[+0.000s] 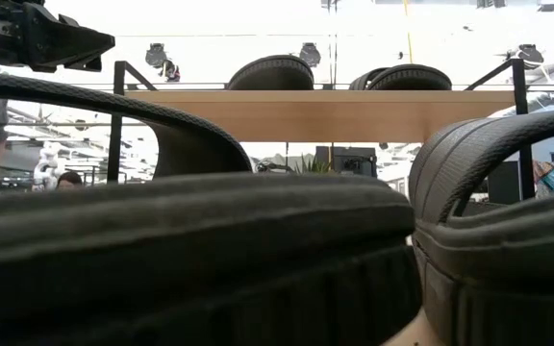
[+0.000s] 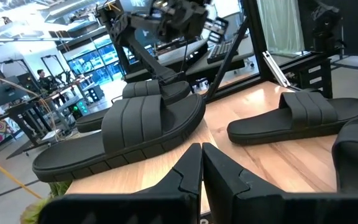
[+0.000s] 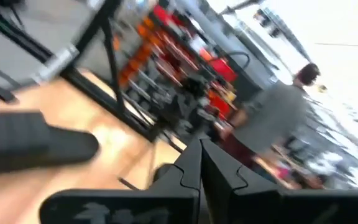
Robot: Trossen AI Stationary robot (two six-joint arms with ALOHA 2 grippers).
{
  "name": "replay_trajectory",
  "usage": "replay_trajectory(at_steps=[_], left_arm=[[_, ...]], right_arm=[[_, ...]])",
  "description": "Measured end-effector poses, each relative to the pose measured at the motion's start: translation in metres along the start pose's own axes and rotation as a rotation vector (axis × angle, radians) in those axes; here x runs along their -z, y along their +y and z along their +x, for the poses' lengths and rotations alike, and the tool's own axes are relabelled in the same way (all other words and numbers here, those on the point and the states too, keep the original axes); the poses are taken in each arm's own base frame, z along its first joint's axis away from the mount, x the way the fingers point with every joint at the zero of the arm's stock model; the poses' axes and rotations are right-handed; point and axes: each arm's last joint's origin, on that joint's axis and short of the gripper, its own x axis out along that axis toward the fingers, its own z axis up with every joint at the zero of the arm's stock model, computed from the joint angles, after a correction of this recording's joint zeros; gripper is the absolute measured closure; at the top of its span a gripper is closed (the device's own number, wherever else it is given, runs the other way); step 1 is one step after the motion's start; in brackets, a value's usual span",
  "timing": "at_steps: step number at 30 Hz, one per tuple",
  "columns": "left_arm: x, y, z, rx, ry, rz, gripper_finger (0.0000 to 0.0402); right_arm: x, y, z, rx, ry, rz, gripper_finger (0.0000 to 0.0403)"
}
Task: Pick and place slides into the shelf
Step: Put the black slipper under the shelf
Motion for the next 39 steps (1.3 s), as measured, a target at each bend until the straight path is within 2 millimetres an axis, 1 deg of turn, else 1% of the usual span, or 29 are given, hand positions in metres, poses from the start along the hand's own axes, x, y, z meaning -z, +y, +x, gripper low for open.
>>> replay_trajectory(at_steps=[3, 5, 9, 12, 16, 19, 23, 27, 30, 34, 39], left_arm=[[0.000, 0.000, 0.000, 0.000, 0.000, 0.003, 0.0380], [0.000, 0.000, 0.000, 0.000, 0.000, 0.003, 0.0380], [0.000, 0.000, 0.000, 0.000, 0.001, 0.005, 0.0380], [0.000, 0.000, 0.000, 0.000, 0.002, 0.007, 0.0380], [0.000, 0.000, 0.000, 0.000, 0.002, 0.007, 0.0380], [0.000, 0.000, 0.000, 0.000, 0.001, 0.007, 0.0380], [0.000, 0.000, 0.000, 0.000, 0.000, 0.006, 0.0380], [-0.001, 0.000, 0.000, -0.003, -0.006, 0.006, 0.0380], [-0.001, 0.000, 0.000, -0.003, -0.008, 0.005, 0.0380], [-0.001, 0.000, 0.000, -0.004, -0.009, 0.005, 0.0380], [-0.001, 0.000, 0.000, -0.003, -0.009, 0.005, 0.0380]], right_arm=[[-0.018, 0.016, 0.010, 0.095, 0.121, -0.066, 0.0403], [-0.026, 0.028, 0.016, 0.164, 0.209, -0.100, 0.0403], [-0.041, 0.054, 0.020, 0.200, 0.272, -0.152, 0.0403], [-0.060, 0.066, 0.013, 0.219, 0.272, -0.121, 0.0403], [-0.084, 0.072, -0.006, 0.222, 0.235, 0.003, 0.0403], [-0.093, 0.077, -0.020, 0.185, 0.191, 0.077, 0.0403], [-0.092, 0.093, -0.027, 0.175, 0.189, 0.101, 0.0403], [-0.085, 0.118, -0.026, 0.157, 0.187, 0.085, 0.0403], [-0.079, 0.131, -0.025, 0.169, 0.197, 0.098, 0.0403], [-0.074, 0.139, -0.025, 0.193, 0.215, 0.081, 0.0403], [-0.072, 0.138, -0.022, 0.201, 0.221, 0.080, 0.0403]])
